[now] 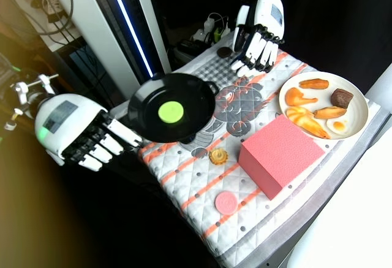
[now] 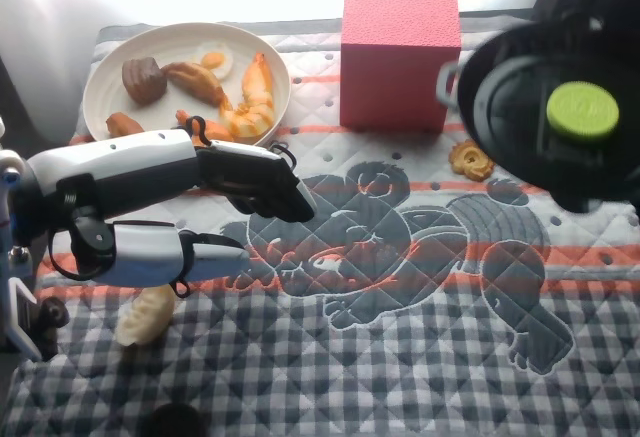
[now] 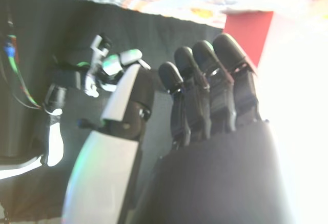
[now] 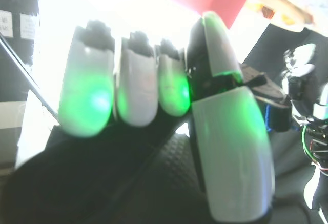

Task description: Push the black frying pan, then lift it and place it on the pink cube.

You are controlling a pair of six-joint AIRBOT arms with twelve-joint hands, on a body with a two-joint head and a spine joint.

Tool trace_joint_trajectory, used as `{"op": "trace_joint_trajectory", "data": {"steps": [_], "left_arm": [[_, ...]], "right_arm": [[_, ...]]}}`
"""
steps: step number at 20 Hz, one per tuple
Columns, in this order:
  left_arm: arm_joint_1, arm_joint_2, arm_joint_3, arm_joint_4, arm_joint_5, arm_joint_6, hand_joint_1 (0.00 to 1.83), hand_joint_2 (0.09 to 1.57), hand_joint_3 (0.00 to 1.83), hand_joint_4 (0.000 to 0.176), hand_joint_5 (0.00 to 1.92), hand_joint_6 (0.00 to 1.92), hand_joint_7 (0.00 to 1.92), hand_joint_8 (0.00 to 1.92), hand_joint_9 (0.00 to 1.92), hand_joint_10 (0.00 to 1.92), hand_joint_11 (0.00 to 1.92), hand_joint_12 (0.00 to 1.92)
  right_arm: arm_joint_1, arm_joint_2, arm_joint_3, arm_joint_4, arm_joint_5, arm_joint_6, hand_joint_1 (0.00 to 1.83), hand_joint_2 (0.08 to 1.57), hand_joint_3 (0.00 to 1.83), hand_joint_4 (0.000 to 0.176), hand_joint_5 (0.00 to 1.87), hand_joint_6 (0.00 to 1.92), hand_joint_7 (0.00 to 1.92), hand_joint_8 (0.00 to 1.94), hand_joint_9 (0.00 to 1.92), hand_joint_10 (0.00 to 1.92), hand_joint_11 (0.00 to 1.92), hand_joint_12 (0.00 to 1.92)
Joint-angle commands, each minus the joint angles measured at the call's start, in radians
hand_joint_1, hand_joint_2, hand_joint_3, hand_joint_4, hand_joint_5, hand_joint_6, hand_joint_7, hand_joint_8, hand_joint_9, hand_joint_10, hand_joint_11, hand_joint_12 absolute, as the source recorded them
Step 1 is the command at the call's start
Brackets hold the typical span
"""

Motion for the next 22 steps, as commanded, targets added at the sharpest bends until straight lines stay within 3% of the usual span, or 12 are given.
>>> {"op": "trace_joint_trajectory", "data": {"steps": [1,2,4,7,9,11,13,17,18,20,22], "left_arm": [[-0.002,0.01,-0.004,-0.036,-0.105,-0.005,1.08,1.38,0.0,0.0,0.22,0.87,0.36,0.39,0.1,0.94,0.0,1.05],[0.0,0.01,-0.005,-0.036,-0.105,-0.005,1.07,1.39,0.0,0.0,0.18,0.91,0.3,0.45,0.05,0.98,0.0,0.99],[0.005,0.01,-0.005,-0.036,-0.104,-0.005,1.13,1.36,0.0,0.0,0.22,0.9,0.29,0.53,0.1,1.01,0.0,1.09],[0.014,0.01,-0.006,-0.038,-0.107,-0.005,1.14,1.33,0.0,0.0,0.28,0.85,0.34,0.5,0.17,0.93,0.0,1.26],[0.015,0.012,-0.007,-0.04,-0.115,-0.005,1.07,1.36,0.0,0.0,0.22,0.9,0.3,0.52,0.09,0.97,0.0,1.21],[0.016,0.019,-0.008,-0.041,-0.13,-0.005,1.14,1.32,0.0,0.0,0.23,0.94,0.29,0.56,0.09,1.01,0.0,1.25],[0.018,0.03,-0.013,-0.042,-0.145,-0.005,1.07,1.36,0.0,0.0,0.24,0.91,0.28,0.55,0.11,0.98,0.0,1.24],[0.018,0.032,-0.016,-0.042,-0.156,-0.005,1.14,1.32,0.0,0.0,0.26,0.87,0.33,0.45,0.17,0.87,0.0,1.23],[0.019,0.032,-0.016,-0.042,-0.159,-0.005,1.16,1.32,0.0,0.0,0.28,0.84,0.34,0.44,0.16,0.9,0.0,1.22],[0.019,0.032,-0.015,-0.042,-0.16,-0.005,1.16,1.31,0.0,0.0,0.33,0.8,0.36,0.45,0.17,0.94,0.0,1.28],[0.02,0.032,-0.015,-0.042,-0.161,-0.005,1.13,1.34,0.0,0.0,0.31,0.8,0.36,0.46,0.18,0.95,0.0,1.24]], "right_arm": [[0.028,0.003,0.015,0.0,0.085,-0.009,1.42,1.33,0.0,0.0,1.25,1.92,1.57,1.94,1.72,1.92,1.74,1.92],[0.047,-0.001,0.024,-0.001,0.07,-0.013,1.45,1.32,0.0,0.0,1.26,1.92,1.58,1.94,1.72,1.92,1.74,1.92],[0.102,-0.015,0.046,-0.007,0.026,-0.023,1.47,1.32,0.0,0.0,1.3,1.92,1.6,1.94,1.74,1.92,1.74,1.92],[0.2,-0.045,0.088,-0.036,-0.069,-0.046,1.46,1.32,0.0,0.0,1.35,1.92,1.66,1.94,1.77,1.92,1.77,1.92],[0.25,-0.065,0.108,-0.04,-0.105,-0.07,1.46,1.31,0.0,0.0,1.36,1.92,1.65,1.94,1.76,1.92,1.76,1.92],[0.279,-0.082,0.128,-0.042,-0.122,-0.07,1.5,1.3,0.0,0.0,1.37,1.92,1.65,1.94,1.76,1.92,1.76,1.92],[0.32,-0.104,0.152,-0.049,-0.153,-0.071,1.53,1.28,0.0,0.026,1.33,1.92,1.63,1.94,1.74,1.92,1.75,1.92],[0.393,-0.15,0.201,-0.061,-0.219,-0.083,1.49,1.29,0.0,0.022,1.28,1.92,1.55,1.94,1.68,1.92,1.7,1.92],[0.427,-0.17,0.223,-0.064,-0.251,-0.088,1.41,1.31,0.0,0.0,1.29,1.92,1.55,1.94,1.67,1.92,1.68,1.92],[0.465,-0.199,0.257,-0.064,-0.293,-0.093,1.28,1.36,0.01,0.0,1.31,1.92,1.57,1.94,1.68,1.92,1.7,1.92],[0.512,-0.238,0.301,-0.064,-0.341,-0.093,1.34,1.34,0.0,0.0,1.37,1.92,1.58,1.94,1.68,1.92,1.6,1.92]]}}
